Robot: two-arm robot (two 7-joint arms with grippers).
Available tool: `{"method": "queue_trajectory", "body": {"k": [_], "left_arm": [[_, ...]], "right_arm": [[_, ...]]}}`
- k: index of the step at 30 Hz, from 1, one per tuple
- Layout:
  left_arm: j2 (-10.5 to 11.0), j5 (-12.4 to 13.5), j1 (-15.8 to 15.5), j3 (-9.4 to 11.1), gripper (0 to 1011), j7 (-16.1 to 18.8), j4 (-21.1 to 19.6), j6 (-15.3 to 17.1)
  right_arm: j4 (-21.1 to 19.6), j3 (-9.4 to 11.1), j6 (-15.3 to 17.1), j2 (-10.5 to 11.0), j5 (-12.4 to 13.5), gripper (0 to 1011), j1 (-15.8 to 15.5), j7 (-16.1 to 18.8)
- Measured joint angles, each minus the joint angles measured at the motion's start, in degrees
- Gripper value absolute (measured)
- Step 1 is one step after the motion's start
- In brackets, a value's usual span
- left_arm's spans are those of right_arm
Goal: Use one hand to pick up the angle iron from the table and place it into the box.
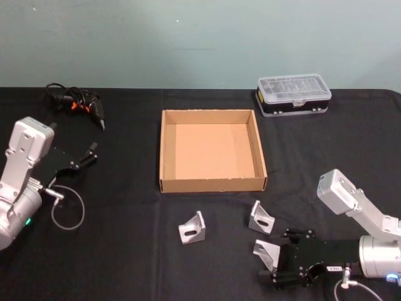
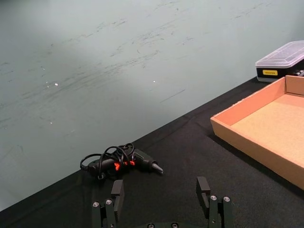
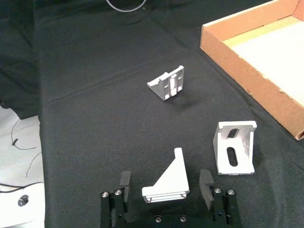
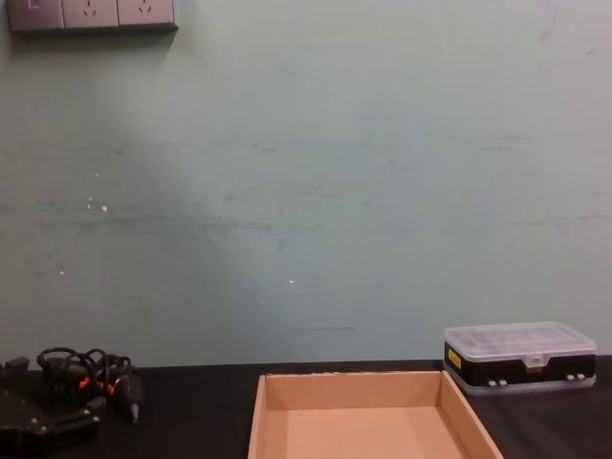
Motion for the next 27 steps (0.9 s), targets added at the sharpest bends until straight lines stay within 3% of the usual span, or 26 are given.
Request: {"method": "queue_trajectory", "body": {"k": [14,27], "left_arm": [[0.00,0.00,0.00,0.00,1000,0.00,0.00,0.00],[0.00,0.00,0.00,0.00,1000,0.00,0.00,0.00]], "right_arm": [[-0.29,0.27,-0.52,0.11,0.18,539,-0.49,-0.62],[-1.30,1.23,-0.90,0.69,0.63,533,-1.22,-1.32]]}}
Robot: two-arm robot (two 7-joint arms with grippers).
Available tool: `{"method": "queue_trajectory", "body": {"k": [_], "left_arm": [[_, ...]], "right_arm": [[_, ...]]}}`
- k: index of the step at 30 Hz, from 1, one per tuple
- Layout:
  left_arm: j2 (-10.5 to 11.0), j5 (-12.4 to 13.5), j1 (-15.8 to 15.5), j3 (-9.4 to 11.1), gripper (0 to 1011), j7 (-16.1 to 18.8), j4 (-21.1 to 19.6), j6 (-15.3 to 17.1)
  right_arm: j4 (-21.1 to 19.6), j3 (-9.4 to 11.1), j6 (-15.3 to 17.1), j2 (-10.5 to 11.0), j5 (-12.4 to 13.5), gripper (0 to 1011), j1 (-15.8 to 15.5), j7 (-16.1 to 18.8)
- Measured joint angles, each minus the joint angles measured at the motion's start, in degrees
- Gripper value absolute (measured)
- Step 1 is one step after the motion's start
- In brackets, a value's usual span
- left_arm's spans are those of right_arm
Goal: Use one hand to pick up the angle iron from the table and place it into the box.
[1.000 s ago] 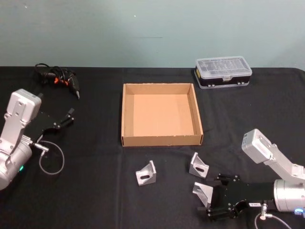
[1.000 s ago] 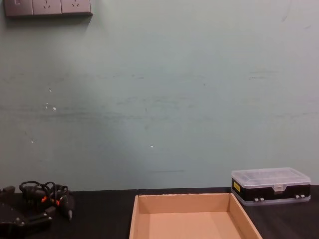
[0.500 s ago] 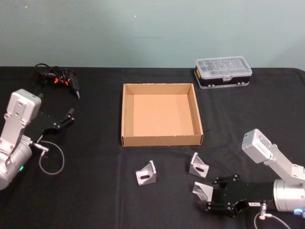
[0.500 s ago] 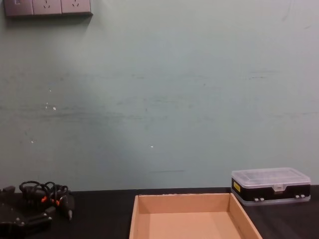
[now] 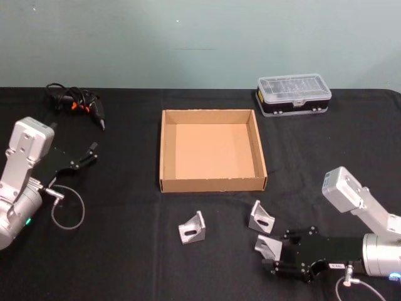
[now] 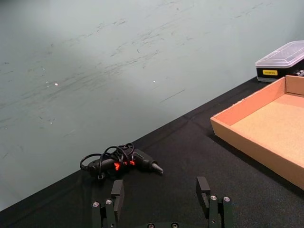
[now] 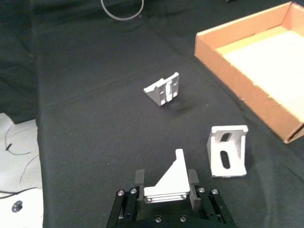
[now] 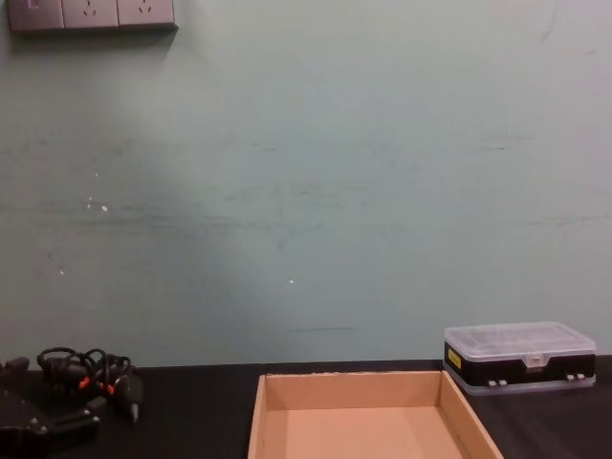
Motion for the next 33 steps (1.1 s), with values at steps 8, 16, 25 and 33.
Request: {"method": "queue_trajectory", "body": {"k": [8,16,25,33], "left_arm": [[-0.01,0.00,0.00,0.00,1000,0.00,0.00,0.00],[0.00,0.00,0.00,0.00,1000,0.00,0.00,0.00],[0.00,0.00,0.00,0.00,1000,0.00,0.00,0.00],[0.00,0.00,0.00,0.00,1000,0.00,0.00,0.00]], "right_arm": [[-3.47,3.07,-0.90,1.03,1.45,533,-1.34,-2.40],[-6.04,5.60,-1.13,-0.38,1.21,533,-0.50,-6.26],[-1.49,4.09,1.77,-8.01,-2.76,533,6.36,-9.88],[6.09,2.56,4.32,-14.36,-5.36,533,12.07,-11.57]]}}
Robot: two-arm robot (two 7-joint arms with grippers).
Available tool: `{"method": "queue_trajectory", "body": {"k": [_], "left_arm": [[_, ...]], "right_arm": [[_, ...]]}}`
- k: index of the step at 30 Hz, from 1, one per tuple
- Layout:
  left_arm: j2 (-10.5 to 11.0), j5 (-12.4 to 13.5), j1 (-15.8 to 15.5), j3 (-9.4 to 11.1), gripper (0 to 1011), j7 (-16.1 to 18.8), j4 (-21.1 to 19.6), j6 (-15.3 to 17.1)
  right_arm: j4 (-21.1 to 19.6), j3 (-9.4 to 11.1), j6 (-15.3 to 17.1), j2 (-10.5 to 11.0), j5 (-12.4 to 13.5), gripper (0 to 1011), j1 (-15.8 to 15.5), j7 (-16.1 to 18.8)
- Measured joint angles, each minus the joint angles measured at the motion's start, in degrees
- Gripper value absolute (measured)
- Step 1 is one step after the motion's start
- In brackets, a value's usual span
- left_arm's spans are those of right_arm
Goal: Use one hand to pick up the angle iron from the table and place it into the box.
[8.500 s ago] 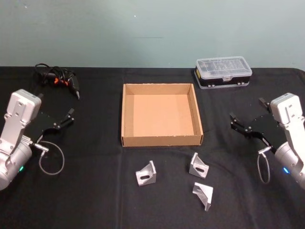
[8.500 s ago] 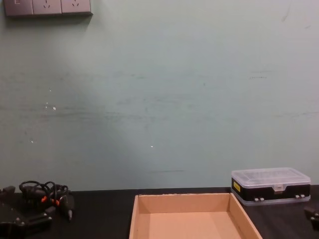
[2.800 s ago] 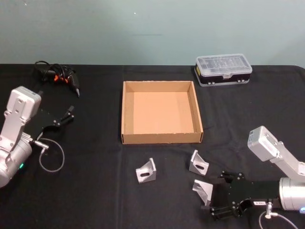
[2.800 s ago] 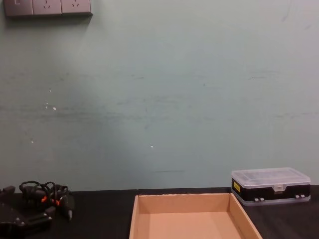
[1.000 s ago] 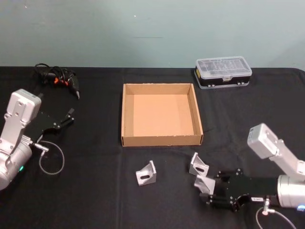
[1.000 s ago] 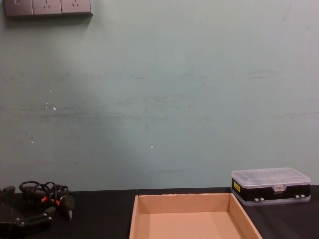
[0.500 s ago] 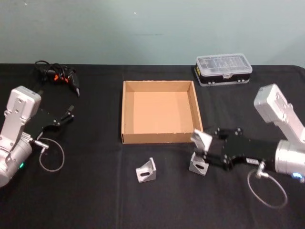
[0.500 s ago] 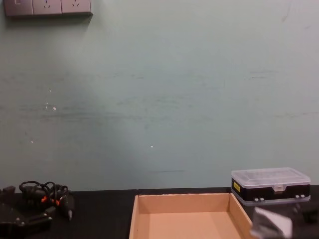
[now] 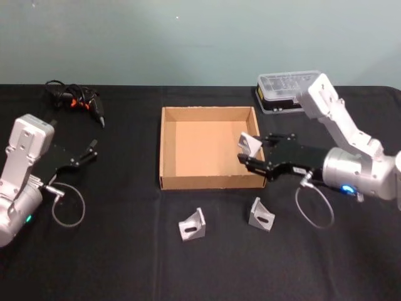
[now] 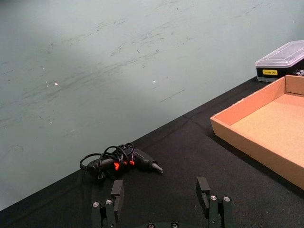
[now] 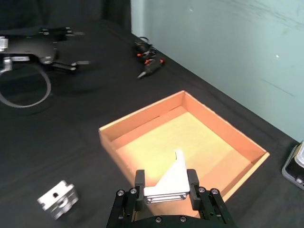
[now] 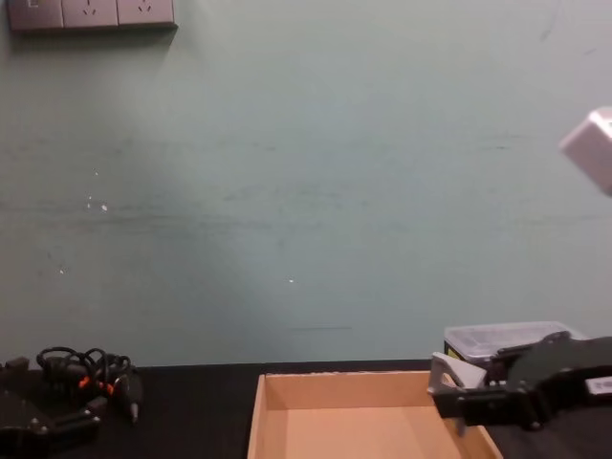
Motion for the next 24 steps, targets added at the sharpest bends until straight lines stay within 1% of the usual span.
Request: {"method": "queue_trajectory", "body": {"k": [2,5,6,8,9,12,13,18,19,24], "left_arm": [[0.00,0.00,0.00,0.00,1000,0.00,0.00,0.00],[0.00,0.00,0.00,0.00,1000,0.00,0.00,0.00],[0.00,0.00,0.00,0.00,1000,0.00,0.00,0.00],[0.00,0.00,0.00,0.00,1000,0.00,0.00,0.00],[0.00,0.00,0.00,0.00,1000,0.00,0.00,0.00],[0.00,0.00,0.00,0.00,1000,0.00,0.00,0.00],[0.00,0.00,0.00,0.00,1000,0.00,0.00,0.00],[0.00,0.00,0.00,0.00,1000,0.00,0.00,0.00],[0.00,0.00,0.00,0.00,1000,0.00,0.00,0.00],[0.00,0.00,0.00,0.00,1000,0.00,0.00,0.00]], "right_arm": [[2.15,-0.43,0.48,-1.55,-0.67,533,1.41,-0.28],[4.28,-0.80,0.73,-2.98,-1.19,533,2.72,-0.30],[5.79,-1.09,0.81,-3.94,-1.52,533,3.63,-0.27],[7.03,-1.36,0.91,-4.74,-1.91,533,4.42,-0.21],[8.44,-1.63,0.99,-5.58,-2.30,533,5.21,-0.21],[10.19,-2.05,1.18,-6.51,-3.01,533,6.21,-0.06],[11.31,-2.36,1.30,-7.18,-3.48,533,6.91,0.02],[15.38,-3.33,1.76,-9.14,-5.12,533,9.09,0.44],[15.38,-3.33,1.76,-9.14,-5.12,533,9.09,0.44],[19.17,-3.88,1.78,-10.90,-6.82,533,10.55,0.70]]}}
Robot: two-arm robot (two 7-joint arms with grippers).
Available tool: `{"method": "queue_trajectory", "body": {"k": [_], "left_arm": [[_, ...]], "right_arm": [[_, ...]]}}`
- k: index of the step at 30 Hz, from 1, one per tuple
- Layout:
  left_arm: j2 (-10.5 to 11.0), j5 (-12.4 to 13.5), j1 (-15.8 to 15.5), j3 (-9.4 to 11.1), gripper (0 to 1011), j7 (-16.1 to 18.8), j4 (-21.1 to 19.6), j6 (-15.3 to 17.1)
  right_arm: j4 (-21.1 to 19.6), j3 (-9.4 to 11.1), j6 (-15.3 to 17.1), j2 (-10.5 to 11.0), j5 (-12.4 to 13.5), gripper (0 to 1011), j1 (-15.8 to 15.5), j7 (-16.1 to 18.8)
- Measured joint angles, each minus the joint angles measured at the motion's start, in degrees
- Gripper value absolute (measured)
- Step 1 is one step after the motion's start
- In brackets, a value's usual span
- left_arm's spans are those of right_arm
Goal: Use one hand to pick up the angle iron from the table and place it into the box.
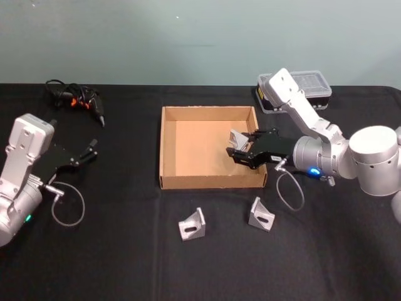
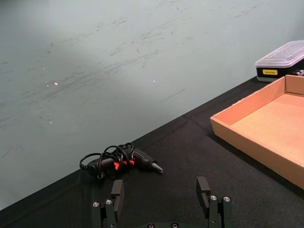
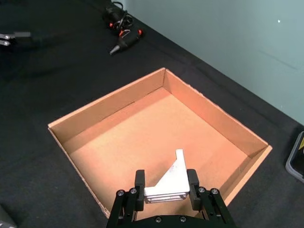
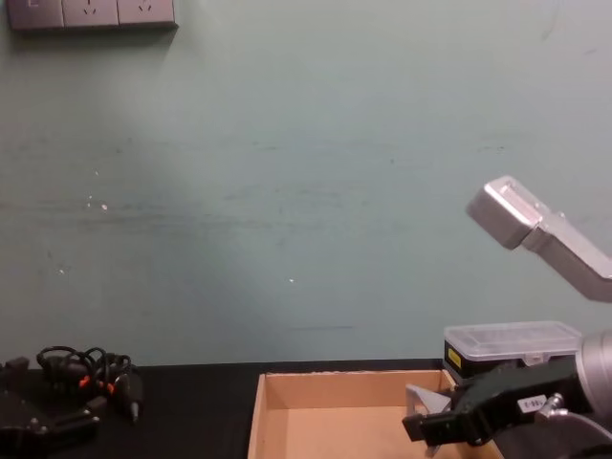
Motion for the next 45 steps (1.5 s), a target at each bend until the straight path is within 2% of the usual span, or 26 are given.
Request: {"method": "queue_trajectory", "body": {"k": [11,21,24,25,28,31,32,37,45], "left_arm": [[0.00,0.00,0.00,0.00,1000,0.00,0.00,0.00],[0.00,0.00,0.00,0.00,1000,0.00,0.00,0.00],[0.00,0.00,0.00,0.00,1000,0.00,0.00,0.00],[0.00,0.00,0.00,0.00,1000,0.00,0.00,0.00],[0.00,0.00,0.00,0.00,1000,0.00,0.00,0.00],[0.00,0.00,0.00,0.00,1000,0.00,0.00,0.00],[0.00,0.00,0.00,0.00,1000,0.00,0.00,0.00],[0.00,0.00,0.00,0.00,1000,0.00,0.00,0.00],[0.00,0.00,0.00,0.00,1000,0.00,0.00,0.00]], "right_arm": [[3.37,0.12,-0.56,-1.76,-1.83,533,0.87,0.63],[3.85,0.91,-0.66,-2.12,-2.63,539,0.53,1.07],[3.89,1.10,-0.77,-2.15,-2.69,579,0.39,1.12],[3.89,1.24,-0.78,-2.18,-2.77,644,0.31,1.12],[3.74,1.56,-1.02,-2.28,-3.04,741,0.08,0.94],[3.37,2.12,-1.44,-2.37,-3.08,798,-0.26,0.52],[3.25,2.25,-1.54,-2.37,-3.09,852,-0.36,0.36],[2.13,3.34,-2.33,-2.25,-3.06,980,-1.25,-0.25],[-1.37,5.79,-3.69,-1.30,-2.22,1000,-3.70,-1.81]]}}
